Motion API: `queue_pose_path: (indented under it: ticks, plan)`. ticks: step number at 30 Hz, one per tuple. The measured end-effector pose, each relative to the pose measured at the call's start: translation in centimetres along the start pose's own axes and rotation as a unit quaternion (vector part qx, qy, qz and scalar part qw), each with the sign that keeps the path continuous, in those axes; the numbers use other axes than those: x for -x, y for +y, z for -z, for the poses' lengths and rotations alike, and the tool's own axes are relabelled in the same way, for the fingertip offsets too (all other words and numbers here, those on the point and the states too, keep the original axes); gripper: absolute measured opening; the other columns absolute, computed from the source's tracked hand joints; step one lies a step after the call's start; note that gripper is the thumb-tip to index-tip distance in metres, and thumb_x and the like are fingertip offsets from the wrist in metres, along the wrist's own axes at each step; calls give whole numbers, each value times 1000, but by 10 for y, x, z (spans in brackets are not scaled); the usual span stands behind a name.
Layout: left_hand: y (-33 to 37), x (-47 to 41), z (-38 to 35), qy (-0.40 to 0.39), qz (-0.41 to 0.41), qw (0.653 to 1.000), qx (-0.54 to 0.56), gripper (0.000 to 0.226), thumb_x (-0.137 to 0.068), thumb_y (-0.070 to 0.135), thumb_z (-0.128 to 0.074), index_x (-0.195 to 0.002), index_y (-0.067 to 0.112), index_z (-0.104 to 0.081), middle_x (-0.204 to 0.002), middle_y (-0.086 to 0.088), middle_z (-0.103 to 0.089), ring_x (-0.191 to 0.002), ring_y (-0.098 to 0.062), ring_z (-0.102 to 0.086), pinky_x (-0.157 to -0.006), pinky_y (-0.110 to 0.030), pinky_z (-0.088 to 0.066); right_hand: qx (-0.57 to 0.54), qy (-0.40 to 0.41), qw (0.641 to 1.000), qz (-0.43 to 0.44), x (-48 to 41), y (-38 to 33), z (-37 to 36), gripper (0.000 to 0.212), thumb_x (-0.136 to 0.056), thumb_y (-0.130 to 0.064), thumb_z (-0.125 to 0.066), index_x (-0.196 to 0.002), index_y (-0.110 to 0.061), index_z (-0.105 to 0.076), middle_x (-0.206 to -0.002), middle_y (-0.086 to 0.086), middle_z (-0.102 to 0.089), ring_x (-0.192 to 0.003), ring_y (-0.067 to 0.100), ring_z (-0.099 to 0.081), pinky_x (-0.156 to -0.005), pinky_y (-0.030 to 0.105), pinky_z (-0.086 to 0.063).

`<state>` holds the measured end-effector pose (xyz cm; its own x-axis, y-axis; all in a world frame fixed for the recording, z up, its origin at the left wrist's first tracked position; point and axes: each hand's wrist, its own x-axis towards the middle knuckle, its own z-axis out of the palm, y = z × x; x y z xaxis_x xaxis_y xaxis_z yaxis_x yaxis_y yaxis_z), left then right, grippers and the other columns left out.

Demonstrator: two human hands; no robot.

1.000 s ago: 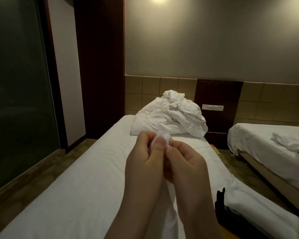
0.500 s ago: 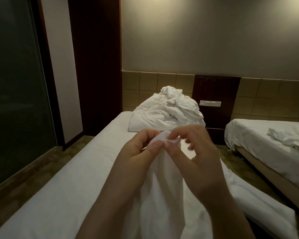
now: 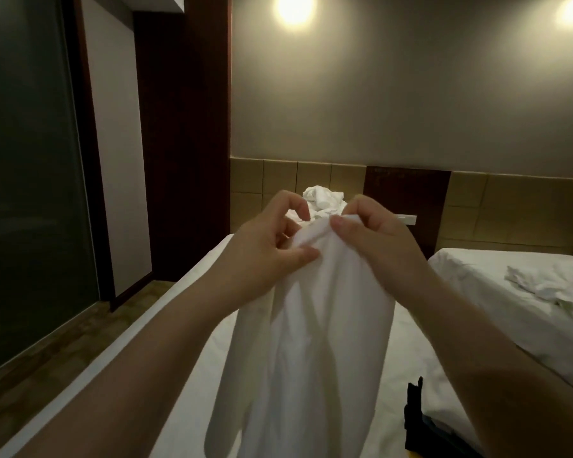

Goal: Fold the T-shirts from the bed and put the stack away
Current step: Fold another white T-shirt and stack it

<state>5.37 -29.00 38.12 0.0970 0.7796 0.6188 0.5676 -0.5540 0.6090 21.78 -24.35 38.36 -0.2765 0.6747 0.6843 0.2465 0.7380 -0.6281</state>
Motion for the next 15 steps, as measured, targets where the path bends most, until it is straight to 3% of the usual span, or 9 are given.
queue_pose_path:
  ticks: [3, 6, 10, 15]
  plan:
    - [3, -14, 7, 19, -37, 993, -114, 14, -86, 22, -60, -98, 27, -54, -89, 7, -59, -83, -13, -60, -74, -32, -55, 89, 7, 993, 73, -27, -13, 10, 22, -87, -36, -53, -74, -19, -48, -70, -11, -48, -64, -4, -46, -58, 9, -36]
    - [5, -27, 14, 7, -8, 995, -100, 17, -85, 26, -57, -99, 20, -63, -89, 3, -64, -84, -13, -61, -80, -38, -54, 164, 22, 977, 131, -49, -31, 18, 20, -90, -32, -53, -74, -24, -46, -69, -10, -47, -64, -2, -45, -55, 6, -32]
    - [12, -31, 21, -20, 63, 998, -23, 42, -65, 35, -49, -89, 8, -71, -90, -9, -68, -87, -23, -63, -81, -40, -52, 200, 13, 976, 91, -66, -40, 24, 17, -88, -26, -59, -77, -17, -52, -69, -10, -47, -65, 1, -43, -59, 16, -34]
    - [7, -30, 25, 42, 49, 998, -27, 18, -83, 14, -57, -72, 13, -71, -76, -3, -66, -80, -20, -61, -75, -34, -50, 148, -94, 985, 3, -62, -43, 36, 17, -85, -22, -65, -74, -15, -55, -69, -6, -51, -54, -6, -46, -47, 4, -34]
